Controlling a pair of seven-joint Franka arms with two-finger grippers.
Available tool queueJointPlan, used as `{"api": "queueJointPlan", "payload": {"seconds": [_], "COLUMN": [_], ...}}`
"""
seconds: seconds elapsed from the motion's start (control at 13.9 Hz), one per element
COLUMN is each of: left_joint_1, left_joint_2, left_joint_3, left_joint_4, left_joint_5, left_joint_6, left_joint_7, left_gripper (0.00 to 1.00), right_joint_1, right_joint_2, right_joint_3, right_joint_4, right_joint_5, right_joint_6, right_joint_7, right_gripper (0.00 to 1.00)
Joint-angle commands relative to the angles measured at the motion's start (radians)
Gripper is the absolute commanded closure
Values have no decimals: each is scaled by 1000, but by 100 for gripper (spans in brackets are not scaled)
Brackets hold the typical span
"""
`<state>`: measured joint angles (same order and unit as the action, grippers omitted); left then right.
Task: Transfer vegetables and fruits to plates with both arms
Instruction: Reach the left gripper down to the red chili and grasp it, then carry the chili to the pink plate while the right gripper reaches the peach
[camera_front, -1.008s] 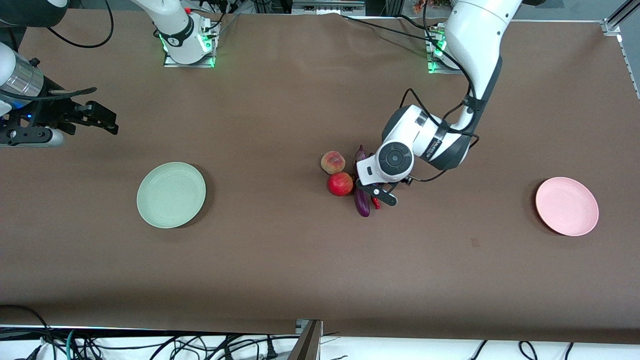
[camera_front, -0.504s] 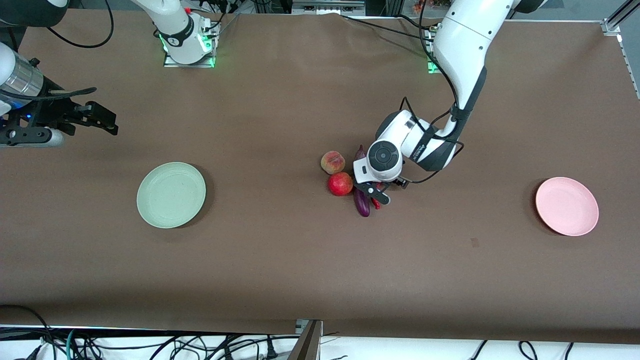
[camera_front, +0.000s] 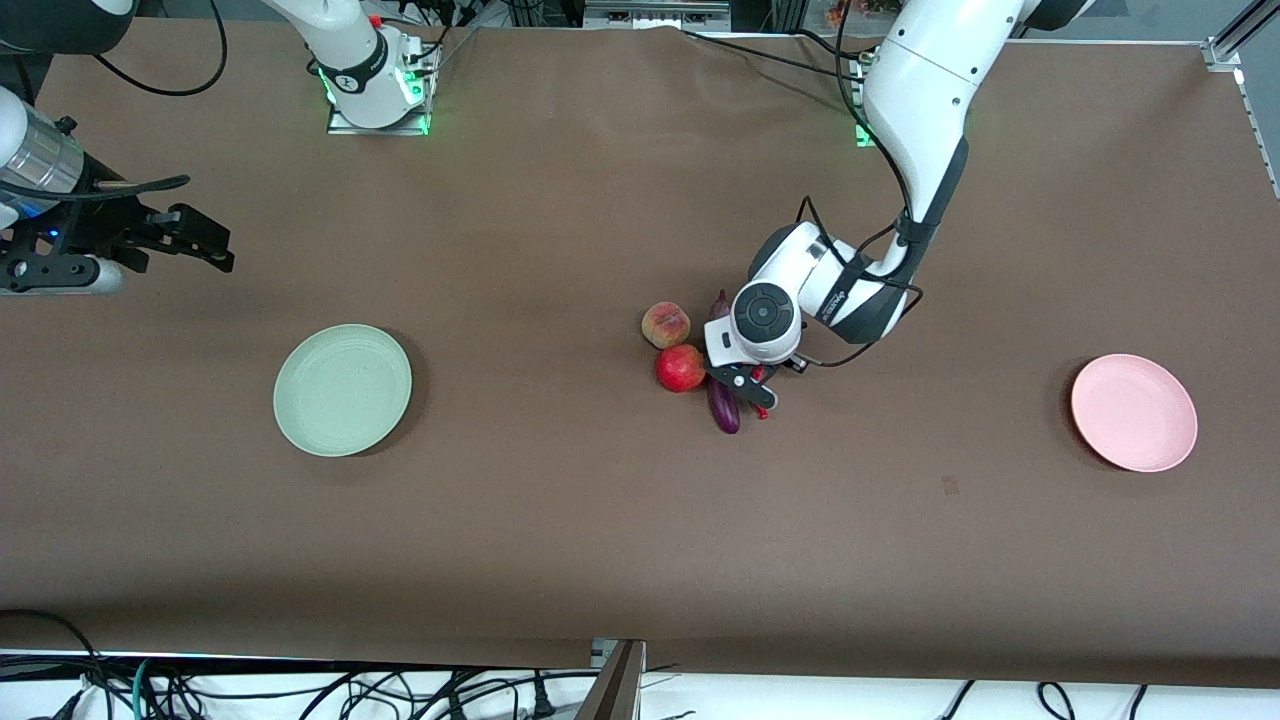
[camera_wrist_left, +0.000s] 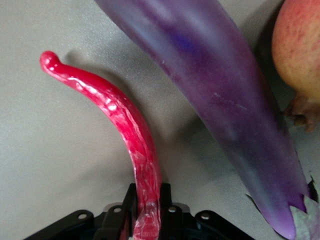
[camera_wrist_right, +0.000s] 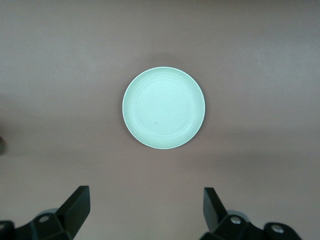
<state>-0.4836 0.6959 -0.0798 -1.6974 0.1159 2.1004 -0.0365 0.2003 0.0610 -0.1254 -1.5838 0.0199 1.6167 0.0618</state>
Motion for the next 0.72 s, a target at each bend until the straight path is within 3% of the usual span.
{"api": "queueJointPlan", "payload": {"seconds": [0.0, 0.14, 0.5, 0.65], "left_joint_1": [-13, 3, 117, 143], "left_joint_2": [-4, -27, -90, -90], "left_joint_3": [8, 12, 34, 63], "left_joint_4": [-2, 5, 100, 122], "left_joint_5": [16, 16, 27, 28], "left_joint_6": [0, -22, -232, -263], "left_joint_7": [-25, -22, 35, 41], "left_gripper": [100, 100, 100, 100], "right_joint_1": [-2, 1, -1, -1], "right_joint_2": [22, 25, 68, 152], "right_joint_3": [0, 3, 3, 3], "right_joint_4": [16, 15, 15, 11], "right_joint_5": [20, 20, 18, 20], "right_joint_6": [2, 2, -6, -8], "right_joint_7": [1, 4, -13, -16], "right_gripper": [0, 0, 0, 0]}}
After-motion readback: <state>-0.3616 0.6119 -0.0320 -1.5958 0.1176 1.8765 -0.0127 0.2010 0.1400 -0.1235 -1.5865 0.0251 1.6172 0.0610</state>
